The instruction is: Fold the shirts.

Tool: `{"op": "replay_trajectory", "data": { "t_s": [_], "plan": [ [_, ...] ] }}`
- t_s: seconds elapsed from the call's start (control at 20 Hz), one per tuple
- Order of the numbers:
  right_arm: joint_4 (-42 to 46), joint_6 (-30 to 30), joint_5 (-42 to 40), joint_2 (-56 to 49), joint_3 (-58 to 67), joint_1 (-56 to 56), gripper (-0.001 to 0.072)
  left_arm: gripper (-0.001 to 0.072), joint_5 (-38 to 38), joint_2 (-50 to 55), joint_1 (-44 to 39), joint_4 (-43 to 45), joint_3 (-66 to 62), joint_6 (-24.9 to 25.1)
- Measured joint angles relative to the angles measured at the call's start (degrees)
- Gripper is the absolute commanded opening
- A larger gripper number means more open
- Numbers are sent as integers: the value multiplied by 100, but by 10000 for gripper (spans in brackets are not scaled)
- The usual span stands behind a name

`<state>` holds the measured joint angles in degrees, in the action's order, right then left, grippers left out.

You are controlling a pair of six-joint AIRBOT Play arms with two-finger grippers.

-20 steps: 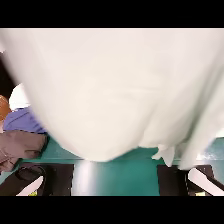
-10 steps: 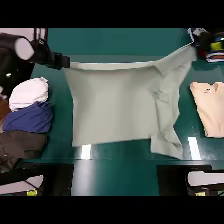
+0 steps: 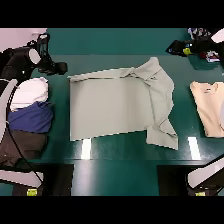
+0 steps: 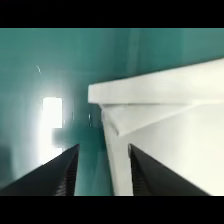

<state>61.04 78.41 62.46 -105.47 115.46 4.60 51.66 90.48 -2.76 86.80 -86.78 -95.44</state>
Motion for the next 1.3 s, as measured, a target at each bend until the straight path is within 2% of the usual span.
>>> {"op": "replay_trajectory", "data": {
  "t_s": [0.25,0.5,0.7,0.85,1.25,1.3],
  "plan": [
    [31,11,772,546,-284,-214,449,384,1342,-448,422,9,-31,420],
    [22,-101,1449,1707,-1821,-389,449,384,2039,-1569,627,-557,1585,717],
    [0,-140,1482,2621,-3077,-422,449,384,2006,-2594,664,-1580,3578,1014],
    [4,-149,1386,3189,-3779,-431,449,384,1814,-3209,675,-2011,4817,1113],
    [0,-155,1207,4120,-4533,-433,449,382,1145,-3689,680,-3322,6343,1502],
    [0,-155,1196,4183,-4551,-433,449,341,1056,-3707,682,-3425,6432,1545]
  ]
}}
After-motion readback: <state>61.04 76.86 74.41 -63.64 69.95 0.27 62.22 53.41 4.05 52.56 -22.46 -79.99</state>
